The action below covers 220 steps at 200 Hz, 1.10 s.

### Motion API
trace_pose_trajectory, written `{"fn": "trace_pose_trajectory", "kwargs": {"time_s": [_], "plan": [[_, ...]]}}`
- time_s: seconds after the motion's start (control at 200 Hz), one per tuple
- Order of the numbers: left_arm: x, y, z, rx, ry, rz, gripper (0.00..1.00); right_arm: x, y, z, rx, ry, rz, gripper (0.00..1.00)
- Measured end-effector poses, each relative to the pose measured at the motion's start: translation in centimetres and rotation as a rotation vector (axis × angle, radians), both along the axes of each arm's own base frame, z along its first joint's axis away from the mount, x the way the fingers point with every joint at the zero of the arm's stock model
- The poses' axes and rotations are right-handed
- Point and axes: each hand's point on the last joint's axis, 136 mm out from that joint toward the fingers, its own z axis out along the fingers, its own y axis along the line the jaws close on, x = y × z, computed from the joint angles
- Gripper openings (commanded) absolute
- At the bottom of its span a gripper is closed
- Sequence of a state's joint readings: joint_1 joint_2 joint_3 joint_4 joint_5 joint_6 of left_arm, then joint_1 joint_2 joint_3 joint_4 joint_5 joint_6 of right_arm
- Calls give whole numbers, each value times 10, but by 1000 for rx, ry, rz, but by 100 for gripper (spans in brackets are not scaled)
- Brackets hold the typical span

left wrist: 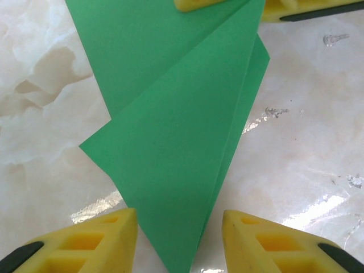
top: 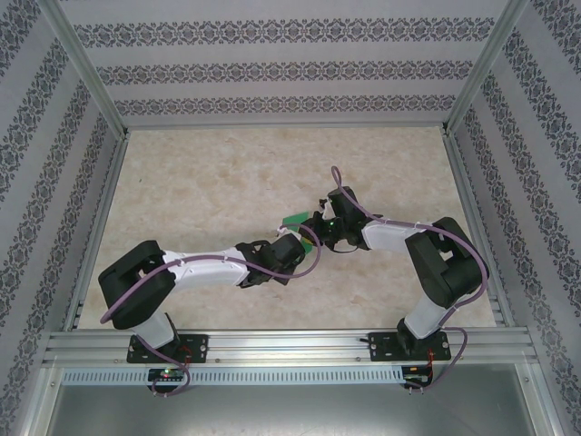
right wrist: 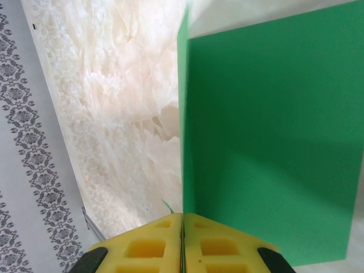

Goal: Fold a paper plane with a square sheet of paper (pick it up from the middle)

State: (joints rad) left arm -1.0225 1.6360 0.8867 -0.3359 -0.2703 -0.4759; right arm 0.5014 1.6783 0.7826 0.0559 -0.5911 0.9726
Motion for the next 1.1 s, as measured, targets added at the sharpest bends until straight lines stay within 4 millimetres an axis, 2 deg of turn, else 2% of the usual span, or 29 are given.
{"fn": "trace_pose_trajectory", "kwargs": {"time_s": [0.135,0.245,0.36,0.52,0.689,0.864,1.099], "plan": [[2,-2,2,-1,-8,-1,35,1,2,3,6,-1,5,9],[3,-3,-2,8,-5,-3,34,0,2,3,8,-2,9,9],[3,-3,-6,19,0,-5,41,0,2,3,8,-2,9,10],[3,-2,-14,38,8,-6,43,1,2,3,8,-2,9,10],[3,-2,-15,43,7,-5,33,1,2,4,8,-2,9,10],[5,0,-14,51,-4,-1,30,1,2,5,8,-2,9,10],[6,1,-14,54,-9,1,19,1,2,5,8,-2,9,11]]}}
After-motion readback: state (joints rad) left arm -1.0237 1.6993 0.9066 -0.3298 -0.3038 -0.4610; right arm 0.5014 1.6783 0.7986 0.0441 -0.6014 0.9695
